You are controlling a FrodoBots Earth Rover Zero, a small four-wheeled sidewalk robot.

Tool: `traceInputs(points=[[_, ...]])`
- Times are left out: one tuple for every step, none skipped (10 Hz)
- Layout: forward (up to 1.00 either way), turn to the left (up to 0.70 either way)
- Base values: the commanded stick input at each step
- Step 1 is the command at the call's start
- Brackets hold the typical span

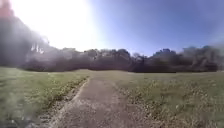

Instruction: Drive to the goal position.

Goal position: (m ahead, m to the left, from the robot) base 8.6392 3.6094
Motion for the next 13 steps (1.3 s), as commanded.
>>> traceInputs(points=[[0.50, 0.27], [0.50, 0.27], [0.50, 0.27], [0.50, 0.27], [0.50, 0.00], [0.50, 0.00], [0.50, 0.00], [0.50, 0.00], [0.50, 0.00], [0.50, 0.00], [0.50, 0.00], [0.50, 0.00], [0.50, 0.00]])
